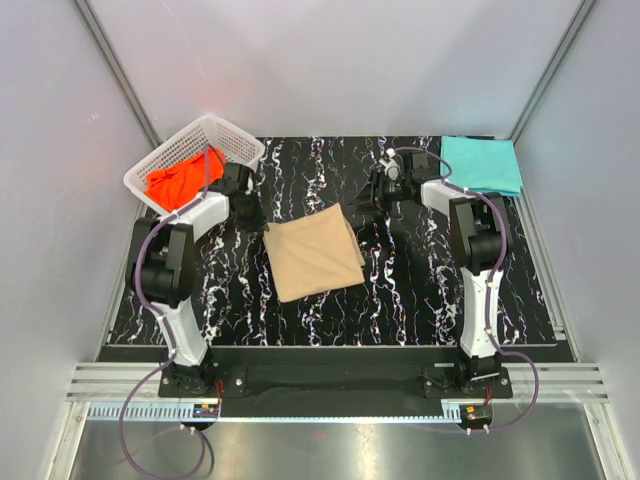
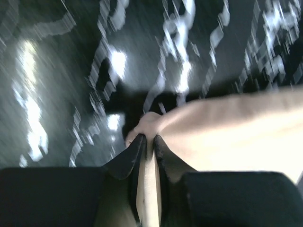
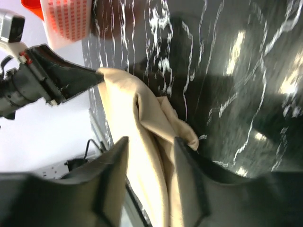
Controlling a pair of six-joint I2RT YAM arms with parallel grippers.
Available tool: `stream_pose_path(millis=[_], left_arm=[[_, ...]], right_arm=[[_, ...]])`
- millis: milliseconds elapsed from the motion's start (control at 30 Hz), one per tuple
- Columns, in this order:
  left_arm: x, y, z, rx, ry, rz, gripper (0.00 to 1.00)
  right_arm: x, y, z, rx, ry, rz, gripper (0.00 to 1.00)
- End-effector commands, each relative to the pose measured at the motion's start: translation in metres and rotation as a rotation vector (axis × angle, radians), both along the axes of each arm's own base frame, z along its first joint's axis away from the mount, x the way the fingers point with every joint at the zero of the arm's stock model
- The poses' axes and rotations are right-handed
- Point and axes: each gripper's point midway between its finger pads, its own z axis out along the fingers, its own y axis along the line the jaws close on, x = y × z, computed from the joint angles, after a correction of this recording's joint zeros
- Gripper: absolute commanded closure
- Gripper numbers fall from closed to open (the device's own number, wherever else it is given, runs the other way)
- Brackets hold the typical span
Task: Fold and stack the t-shirts
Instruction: Fold the tshirt
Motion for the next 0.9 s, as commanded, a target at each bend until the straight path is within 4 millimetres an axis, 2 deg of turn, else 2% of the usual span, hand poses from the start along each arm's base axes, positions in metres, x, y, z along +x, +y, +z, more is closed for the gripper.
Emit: stream_pose_path(millis=[0,33,67,100,133,267,300,333,400,567,633,667,733,800,867], left_arm=[[0.022,0.026,0.003,0.106,0.003,0.07,0.83],[0.02,0.033,0.002,0.132,0.005,0.095,0.82],[0.021,0.034,0.009,0.133,-0.014,0.106,0.79],[0.02,0.035,0.01,0.135,-0.016,0.114,0.75],[0.018,0.036,0.011,0.137,-0.014,0.114,0.64],[0.015,0.045,0.015,0.188,-0.018,0.112,0.5],[0.014,0.046,0.016,0.193,-0.021,0.108,0.48],[0.013,0.046,0.017,0.194,-0.03,0.102,0.47],[0.013,0.044,0.031,0.182,-0.065,0.091,0.44],[0.008,0.019,0.064,0.098,-0.193,0.021,0.43],[0.008,0.01,0.067,0.047,-0.233,-0.004,0.44],[0.005,-0.003,0.07,-0.02,-0.245,-0.046,0.44],[0.004,-0.014,0.063,-0.077,-0.242,-0.073,0.47],[0.003,-0.018,0.044,-0.092,-0.196,-0.075,0.49],[0.001,-0.018,0.022,-0.096,-0.15,-0.067,0.5]], right_arm=[[0.034,-0.004,0.041,-0.057,-0.144,-0.022,0.41],[0.029,-0.008,0.039,-0.1,-0.139,-0.013,0.41],[0.029,-0.012,0.038,-0.129,-0.139,-0.02,0.4],[0.031,-0.016,0.037,-0.163,-0.15,-0.028,0.39],[0.025,-0.018,0.037,-0.175,-0.127,-0.022,0.38],[0.01,-0.021,0.03,-0.198,-0.113,-0.01,0.33],[0.002,-0.022,0.021,-0.21,-0.101,-0.001,0.34],[0.0,-0.021,0.024,-0.21,-0.115,0.002,0.34],[-0.006,-0.017,0.022,-0.212,-0.12,0.033,0.36],[-0.036,-0.004,0.012,-0.26,-0.159,0.145,0.31],[-0.046,-0.002,0.003,-0.268,-0.168,0.168,0.3],[-0.05,-0.002,-0.001,-0.268,-0.158,0.173,0.3],[-0.058,0.002,-0.01,-0.26,-0.134,0.191,0.3],[-0.068,0.002,-0.021,-0.261,-0.109,0.196,0.29],[-0.075,0.008,-0.022,-0.252,-0.128,0.206,0.29]])
